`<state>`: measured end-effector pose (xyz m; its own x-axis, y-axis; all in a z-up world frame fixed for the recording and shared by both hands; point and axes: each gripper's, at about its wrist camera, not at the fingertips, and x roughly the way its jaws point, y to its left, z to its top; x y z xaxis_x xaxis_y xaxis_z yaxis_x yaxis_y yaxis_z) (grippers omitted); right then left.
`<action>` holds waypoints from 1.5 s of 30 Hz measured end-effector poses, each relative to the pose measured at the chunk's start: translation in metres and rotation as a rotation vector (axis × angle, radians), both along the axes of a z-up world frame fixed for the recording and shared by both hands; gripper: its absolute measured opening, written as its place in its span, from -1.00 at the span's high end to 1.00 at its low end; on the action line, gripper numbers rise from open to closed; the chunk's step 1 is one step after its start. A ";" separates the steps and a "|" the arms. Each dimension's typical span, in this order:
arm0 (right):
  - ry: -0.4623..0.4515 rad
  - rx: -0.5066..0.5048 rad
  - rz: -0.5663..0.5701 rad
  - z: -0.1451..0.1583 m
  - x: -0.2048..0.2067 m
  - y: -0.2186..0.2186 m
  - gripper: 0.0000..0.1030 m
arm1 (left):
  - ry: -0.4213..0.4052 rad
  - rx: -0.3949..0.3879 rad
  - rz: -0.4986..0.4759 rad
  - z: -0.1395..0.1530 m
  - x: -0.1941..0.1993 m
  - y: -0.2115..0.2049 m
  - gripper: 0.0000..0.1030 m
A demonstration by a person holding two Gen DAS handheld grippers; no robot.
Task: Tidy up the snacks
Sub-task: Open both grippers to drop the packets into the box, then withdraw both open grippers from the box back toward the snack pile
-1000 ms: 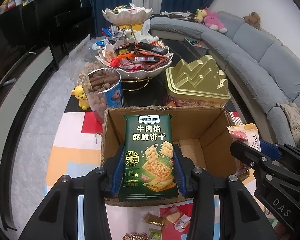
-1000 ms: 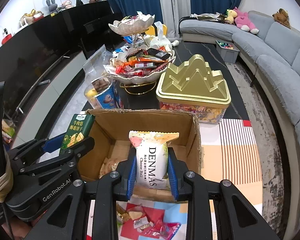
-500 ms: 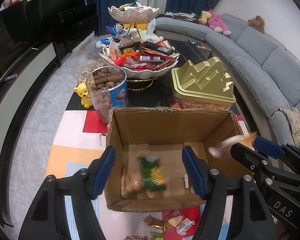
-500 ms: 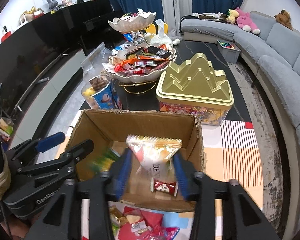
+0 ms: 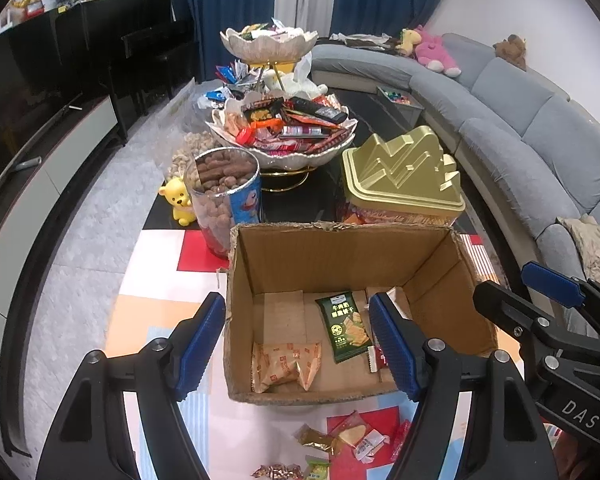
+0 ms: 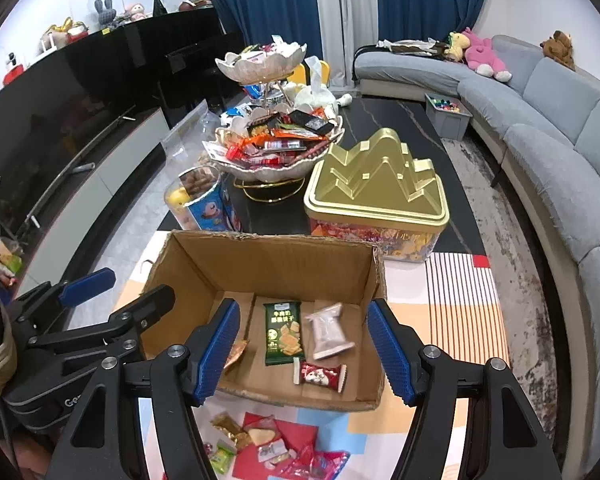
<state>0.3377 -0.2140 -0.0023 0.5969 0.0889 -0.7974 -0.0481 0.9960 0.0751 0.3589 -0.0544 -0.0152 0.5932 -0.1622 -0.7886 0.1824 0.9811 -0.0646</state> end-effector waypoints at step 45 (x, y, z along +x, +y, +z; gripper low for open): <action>-0.041 -0.043 0.008 0.012 -0.085 -0.007 -0.30 | -0.034 0.044 -0.055 0.005 -0.090 -0.003 -0.43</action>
